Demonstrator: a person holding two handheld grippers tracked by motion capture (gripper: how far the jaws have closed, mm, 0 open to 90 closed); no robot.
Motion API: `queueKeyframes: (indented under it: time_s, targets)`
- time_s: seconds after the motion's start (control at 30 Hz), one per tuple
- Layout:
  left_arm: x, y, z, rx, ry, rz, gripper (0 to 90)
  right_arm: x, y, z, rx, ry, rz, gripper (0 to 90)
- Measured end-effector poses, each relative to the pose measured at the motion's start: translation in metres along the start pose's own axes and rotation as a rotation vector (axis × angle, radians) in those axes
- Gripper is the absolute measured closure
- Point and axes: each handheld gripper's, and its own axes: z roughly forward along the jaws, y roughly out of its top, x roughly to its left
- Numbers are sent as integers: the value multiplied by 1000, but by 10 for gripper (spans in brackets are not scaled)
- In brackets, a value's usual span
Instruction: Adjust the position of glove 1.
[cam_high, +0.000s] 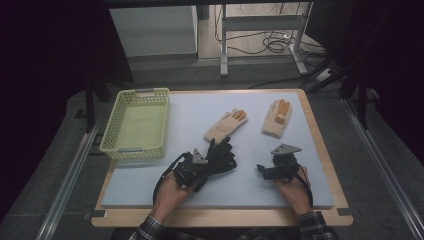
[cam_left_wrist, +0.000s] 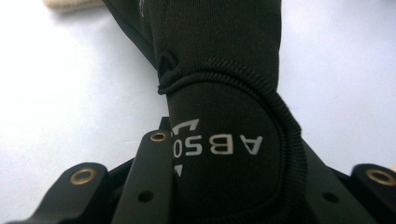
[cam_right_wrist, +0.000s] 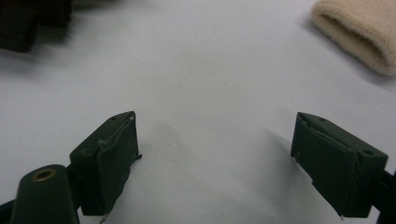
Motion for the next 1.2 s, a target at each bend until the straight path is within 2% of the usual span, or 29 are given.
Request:
queueKeyframes:
  time_s: [0.27, 0.4, 0.53, 0.8, 1.03, 1.07, 1.2]
  targets:
    - [3, 9, -22, -34, 6, 5, 721, 0, 0, 0, -1, -2, -2, 147]
    - [9, 18, -35, -48, 35, 13, 719, 0, 0, 0, -1, -3, -3, 147]
    - [17, 25, -46, -57, 60, 2, 716, 0, 0, 0, -1, -3, -3, 147]
    - [43, 37, -65, -77, 114, -39, 712, 0, 0, 0, -1, -3, -3, 147]
    - [66, 42, -75, -63, 167, -62, 709, 0, 0, 0, 0, -2, -5, 147]
    - [73, 42, -78, -60, 181, -81, 709, 0, 0, 0, 1, -1, -4, 147]
    - [88, 41, -83, -63, 208, -116, 709, 0, 0, 0, 0, -1, -3, 147]
